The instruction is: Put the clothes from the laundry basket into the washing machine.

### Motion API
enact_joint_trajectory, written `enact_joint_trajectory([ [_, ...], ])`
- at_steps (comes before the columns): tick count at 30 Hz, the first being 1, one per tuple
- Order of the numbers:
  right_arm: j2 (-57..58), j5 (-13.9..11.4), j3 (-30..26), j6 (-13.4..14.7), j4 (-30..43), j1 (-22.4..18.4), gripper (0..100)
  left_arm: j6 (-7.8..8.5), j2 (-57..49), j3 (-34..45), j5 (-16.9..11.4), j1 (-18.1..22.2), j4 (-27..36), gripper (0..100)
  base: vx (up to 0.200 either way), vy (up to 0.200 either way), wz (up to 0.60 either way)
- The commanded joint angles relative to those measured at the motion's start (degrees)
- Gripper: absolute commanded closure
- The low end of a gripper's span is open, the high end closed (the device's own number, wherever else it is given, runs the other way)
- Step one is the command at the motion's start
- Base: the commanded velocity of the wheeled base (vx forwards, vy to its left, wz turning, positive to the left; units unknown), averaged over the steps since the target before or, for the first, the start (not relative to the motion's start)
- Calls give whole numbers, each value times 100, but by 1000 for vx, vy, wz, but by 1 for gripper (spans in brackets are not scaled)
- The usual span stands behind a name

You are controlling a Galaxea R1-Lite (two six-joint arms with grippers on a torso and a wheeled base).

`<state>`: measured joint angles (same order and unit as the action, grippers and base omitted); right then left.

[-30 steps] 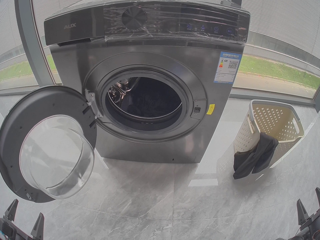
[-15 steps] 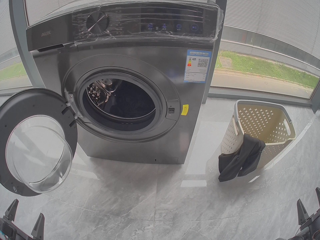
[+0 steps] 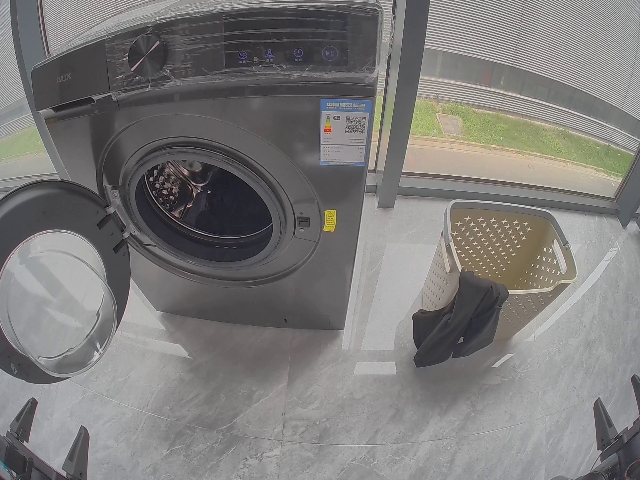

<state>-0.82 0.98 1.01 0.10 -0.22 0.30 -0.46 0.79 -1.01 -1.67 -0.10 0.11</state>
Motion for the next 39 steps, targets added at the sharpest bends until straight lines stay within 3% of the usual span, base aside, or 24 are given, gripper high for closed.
enact_joint_trajectory([
  [1, 47, -1, -101, -1, -4, 5, 0, 2, -79, 101, 0, 1, -2, 0, 0, -200, 0],
  [6, 47, -1, -101, -1, 4, 5, 0, -68, -79, 92, 35, 1, 7, 0, 0, -120, 0],
  [13, 47, -10, -101, -1, -4, 5, 0, 2, -79, 92, 9, 1, 7, 0, 0, 0, 0],
  [18, 38, -10, -101, -1, 4, -4, 0, -50, -79, 92, 9, 1, 7, 0, 0, 0, 0],
  [39, 47, -10, -101, -1, -4, 5, 0, -15, -79, 92, 9, 1, -2, 0, 0, 0, 0],
])
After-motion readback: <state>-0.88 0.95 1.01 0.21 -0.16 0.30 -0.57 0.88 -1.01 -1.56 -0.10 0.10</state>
